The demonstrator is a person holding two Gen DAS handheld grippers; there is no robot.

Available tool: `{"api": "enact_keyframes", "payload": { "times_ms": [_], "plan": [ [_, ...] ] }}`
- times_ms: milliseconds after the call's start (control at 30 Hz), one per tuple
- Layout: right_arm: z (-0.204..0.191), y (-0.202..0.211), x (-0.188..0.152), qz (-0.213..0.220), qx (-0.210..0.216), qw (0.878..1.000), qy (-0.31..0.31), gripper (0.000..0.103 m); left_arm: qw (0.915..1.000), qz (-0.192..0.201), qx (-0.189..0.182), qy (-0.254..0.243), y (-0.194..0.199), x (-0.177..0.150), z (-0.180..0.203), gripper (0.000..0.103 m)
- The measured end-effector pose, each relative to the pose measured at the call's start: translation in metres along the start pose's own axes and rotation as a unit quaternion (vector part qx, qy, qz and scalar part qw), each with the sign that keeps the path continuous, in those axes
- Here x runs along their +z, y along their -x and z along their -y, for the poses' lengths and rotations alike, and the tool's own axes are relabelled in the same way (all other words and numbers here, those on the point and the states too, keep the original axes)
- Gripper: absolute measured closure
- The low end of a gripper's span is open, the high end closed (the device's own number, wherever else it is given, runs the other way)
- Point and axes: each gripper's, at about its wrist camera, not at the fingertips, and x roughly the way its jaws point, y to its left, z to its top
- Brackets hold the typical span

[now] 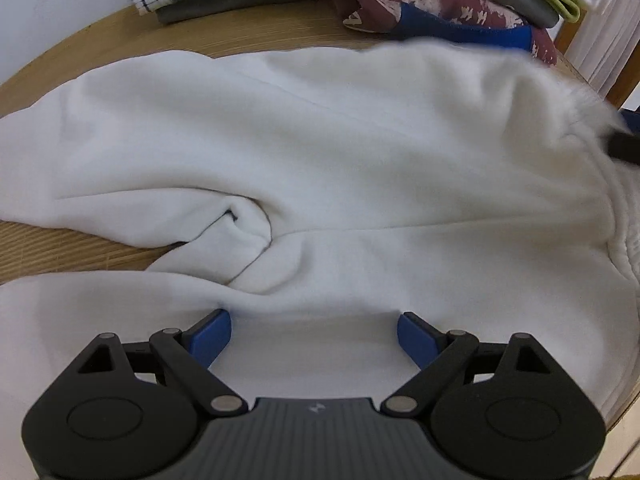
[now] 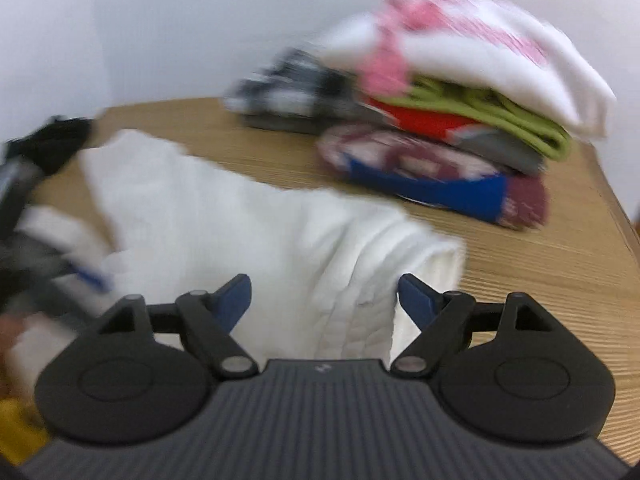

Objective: Fold clothes

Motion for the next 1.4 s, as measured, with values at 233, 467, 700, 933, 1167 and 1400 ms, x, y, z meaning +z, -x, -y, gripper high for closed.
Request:
{"api": "enact_keyframes", "payload": {
  "times_ms": [233, 467, 700, 933, 1167, 1400],
  "plan": [
    [0.100, -0.063, 0.007, -0.065, 0.089, 0.959, -0.263, 0.018, 0.9998, 0.007, 0.019, 0.000, 0.011, -0.009, -0.009, 0.011],
    [0.090, -0.089, 0.017, -0.052, 0.069, 0.963, -0.255, 0.074, 0.9994, -0.019, 0.028, -0.003, -0.007, -0.002, -0.012, 0.009],
    [0.090, -0.101, 0.029, -0.034, -0.095, 0.977, -0.190, 0.065, 0.9992, -0.028, 0.015, -0.022, -0.017, 0.007, 0.004, 0.006],
    [0.079, -0.078, 0.035, -0.024, -0.112, 0.971, -0.208, 0.053, 0.9997, -0.021, 0.010, 0.000, 0.008, 0.008, -0.032, 0.010],
    [0.022, -0.020, 0.036, 0.005, -0.181, 0.972, -0.147, 0.053, 0.9961, 0.019, 0.084, 0.018, 0.039, 0.010, -0.139, 0.010],
    [-0.140, -0.034, 0.026, -0.017, -0.099, 0.994, -0.053, 0.049, 0.9908, 0.034, 0.131, -0.014, 0.026, 0.047, -0.292, 0.010]
  ]
}}
